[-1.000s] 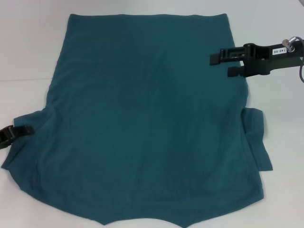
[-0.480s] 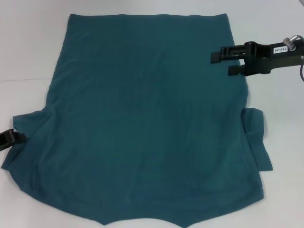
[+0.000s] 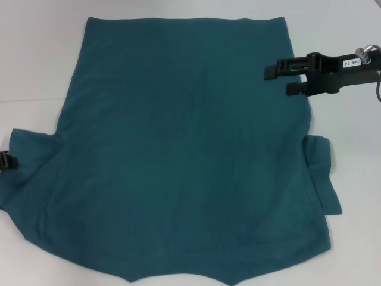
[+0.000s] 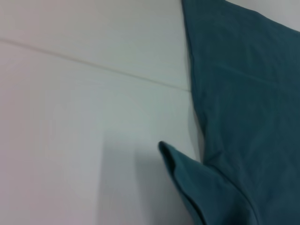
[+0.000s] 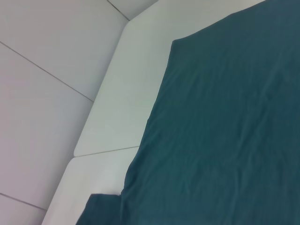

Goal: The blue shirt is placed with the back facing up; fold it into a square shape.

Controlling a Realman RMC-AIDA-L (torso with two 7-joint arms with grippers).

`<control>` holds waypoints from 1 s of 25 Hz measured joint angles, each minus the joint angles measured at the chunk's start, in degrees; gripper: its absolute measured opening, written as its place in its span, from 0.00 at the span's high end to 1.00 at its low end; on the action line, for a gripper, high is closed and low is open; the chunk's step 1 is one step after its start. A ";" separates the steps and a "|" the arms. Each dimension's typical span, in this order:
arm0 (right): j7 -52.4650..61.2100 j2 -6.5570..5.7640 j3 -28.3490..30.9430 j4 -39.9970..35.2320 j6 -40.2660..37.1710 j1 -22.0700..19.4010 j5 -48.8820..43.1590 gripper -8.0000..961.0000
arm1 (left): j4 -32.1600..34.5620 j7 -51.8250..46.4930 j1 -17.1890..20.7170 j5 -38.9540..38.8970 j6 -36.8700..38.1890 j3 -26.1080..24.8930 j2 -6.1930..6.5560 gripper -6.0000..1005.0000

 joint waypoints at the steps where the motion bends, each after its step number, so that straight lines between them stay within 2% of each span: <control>1: 0.00 0.00 0.00 0.00 -0.01 -0.01 0.00 0.02 | 0.86 -0.68 -0.04 0.70 0.01 0.62 0.00 0.99; 14: 0.01 0.00 0.09 0.08 -0.05 0.04 0.00 0.02 | 7.24 -6.04 -4.54 14.31 1.91 2.47 0.00 0.99; 18: -0.01 0.00 0.09 0.09 -0.12 0.13 0.00 0.02 | 12.08 -10.08 -4.81 17.46 5.65 5.29 -0.70 0.98; 20: -0.04 0.11 0.04 0.09 -0.13 0.22 0.00 0.02 | 14.71 -11.52 -5.06 17.74 9.29 5.68 -1.49 0.98; 25: -0.14 0.41 -0.33 0.20 -0.15 0.37 0.00 0.02 | 14.90 -17.48 -8.09 17.83 16.82 6.02 -2.14 0.98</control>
